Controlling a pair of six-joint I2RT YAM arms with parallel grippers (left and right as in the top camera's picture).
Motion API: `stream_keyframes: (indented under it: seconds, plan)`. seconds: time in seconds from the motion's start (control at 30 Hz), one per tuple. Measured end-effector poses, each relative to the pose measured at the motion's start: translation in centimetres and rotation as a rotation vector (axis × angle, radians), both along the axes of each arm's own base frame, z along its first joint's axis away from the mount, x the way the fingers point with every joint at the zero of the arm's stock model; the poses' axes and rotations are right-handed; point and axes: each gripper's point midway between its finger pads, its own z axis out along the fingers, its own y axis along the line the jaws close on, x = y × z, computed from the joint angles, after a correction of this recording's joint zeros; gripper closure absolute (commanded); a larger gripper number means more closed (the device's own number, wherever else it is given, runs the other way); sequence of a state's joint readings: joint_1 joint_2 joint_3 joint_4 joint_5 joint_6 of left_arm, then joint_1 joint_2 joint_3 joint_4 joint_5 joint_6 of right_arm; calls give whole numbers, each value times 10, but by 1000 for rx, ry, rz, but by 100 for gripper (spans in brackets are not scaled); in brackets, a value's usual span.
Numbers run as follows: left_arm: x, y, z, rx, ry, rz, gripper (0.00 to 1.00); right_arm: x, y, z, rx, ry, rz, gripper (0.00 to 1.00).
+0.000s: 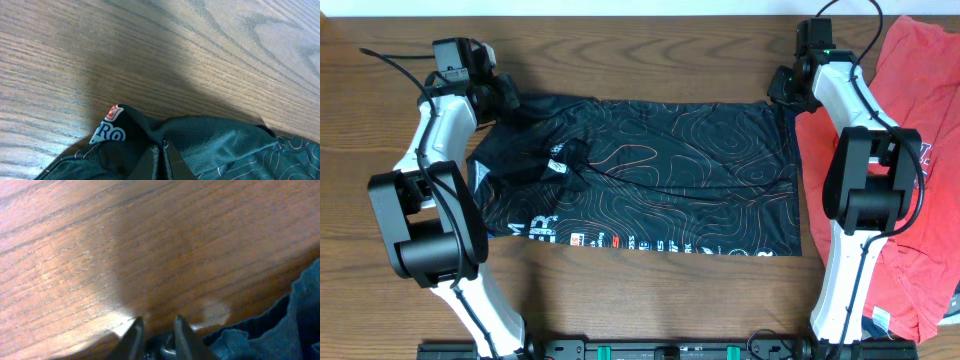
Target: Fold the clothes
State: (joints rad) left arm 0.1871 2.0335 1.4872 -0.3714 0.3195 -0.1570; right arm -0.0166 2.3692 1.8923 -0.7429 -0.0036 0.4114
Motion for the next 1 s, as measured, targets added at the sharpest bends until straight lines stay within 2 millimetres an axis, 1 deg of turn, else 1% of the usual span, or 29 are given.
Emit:
stream_keyframes:
  seconds: [0.07, 0.37, 0.6, 0.67, 0.73, 0.77, 0.83, 0.87, 0.9, 0.93, 1.0]
  plan:
    - [-1, 0, -1, 0, 4, 0, 94, 0, 0, 0, 0, 0, 1, 99]
    - [-1, 0, 0, 0, 3, 0, 94, 0, 0, 0, -1, 2, 2, 99]
    - [-4, -1, 0, -3, 16, 0, 94, -14, 0, -5, 0, 61, 2, 99]
    - [-7, -1, 8, -3, 12, 0, 94, -19, 0, -4, 1, 79, 2, 99]
    - [-10, -2, 20, 0, 2, 0, 94, -25, 0, -1, 1, 98, 1, 99]
    - [-14, -3, 30, 0, -5, 0, 94, -28, 0, 2, 1, 106, 1, 99]
    - [-20, -4, 45, -1, -10, -2, 94, -34, -1, 9, 2, 119, 0, 99]
    - [-26, -6, 54, -3, -10, -3, 94, -36, -1, 16, 2, 119, -2, 99]
    - [-31, -7, 59, -7, -4, -4, 94, -38, -3, 23, 1, 116, -6, 99]
    - [-36, -8, 62, -10, 6, -5, 94, -40, -5, 29, 1, 117, -9, 99]
    - [-45, -10, 62, -18, 37, -5, 94, -47, -8, 47, -3, 114, -15, 99]
